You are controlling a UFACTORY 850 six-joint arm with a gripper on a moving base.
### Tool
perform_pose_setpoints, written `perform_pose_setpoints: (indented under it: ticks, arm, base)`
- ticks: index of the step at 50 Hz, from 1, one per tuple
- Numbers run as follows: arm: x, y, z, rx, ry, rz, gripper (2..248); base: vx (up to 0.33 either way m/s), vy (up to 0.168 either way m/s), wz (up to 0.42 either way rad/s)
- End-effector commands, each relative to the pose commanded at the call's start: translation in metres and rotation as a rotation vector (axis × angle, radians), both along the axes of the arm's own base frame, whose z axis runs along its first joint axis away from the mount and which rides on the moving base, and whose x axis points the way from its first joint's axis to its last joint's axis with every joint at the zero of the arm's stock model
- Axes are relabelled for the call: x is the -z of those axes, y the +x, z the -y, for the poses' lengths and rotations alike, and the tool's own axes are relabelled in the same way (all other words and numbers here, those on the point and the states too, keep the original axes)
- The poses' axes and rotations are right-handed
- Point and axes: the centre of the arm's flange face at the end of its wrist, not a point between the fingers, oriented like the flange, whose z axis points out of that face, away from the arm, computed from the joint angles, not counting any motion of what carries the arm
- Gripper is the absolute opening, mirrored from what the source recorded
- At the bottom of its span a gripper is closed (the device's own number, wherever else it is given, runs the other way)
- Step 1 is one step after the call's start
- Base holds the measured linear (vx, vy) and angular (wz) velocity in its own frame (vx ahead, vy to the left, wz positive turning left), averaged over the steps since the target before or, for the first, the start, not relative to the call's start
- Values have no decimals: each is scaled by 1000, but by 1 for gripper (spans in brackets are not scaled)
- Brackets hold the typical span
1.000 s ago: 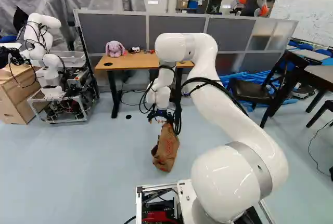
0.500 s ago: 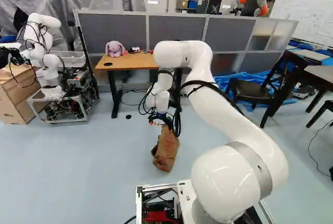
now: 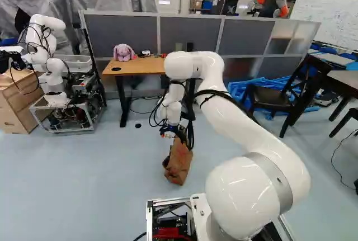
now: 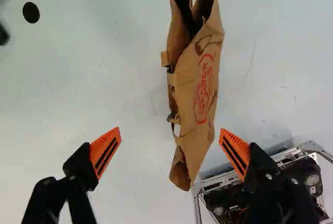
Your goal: Pick up the bag on the ground and place it on the table
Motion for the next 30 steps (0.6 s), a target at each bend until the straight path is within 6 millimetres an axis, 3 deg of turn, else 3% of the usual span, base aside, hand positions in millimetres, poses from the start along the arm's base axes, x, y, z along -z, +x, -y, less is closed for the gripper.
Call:
perform_pose_setpoints:
  ticks: [30]
  arm:
    - [45, 3, -1, 0, -4, -18, 247]
  base:
    - [0, 0, 0]
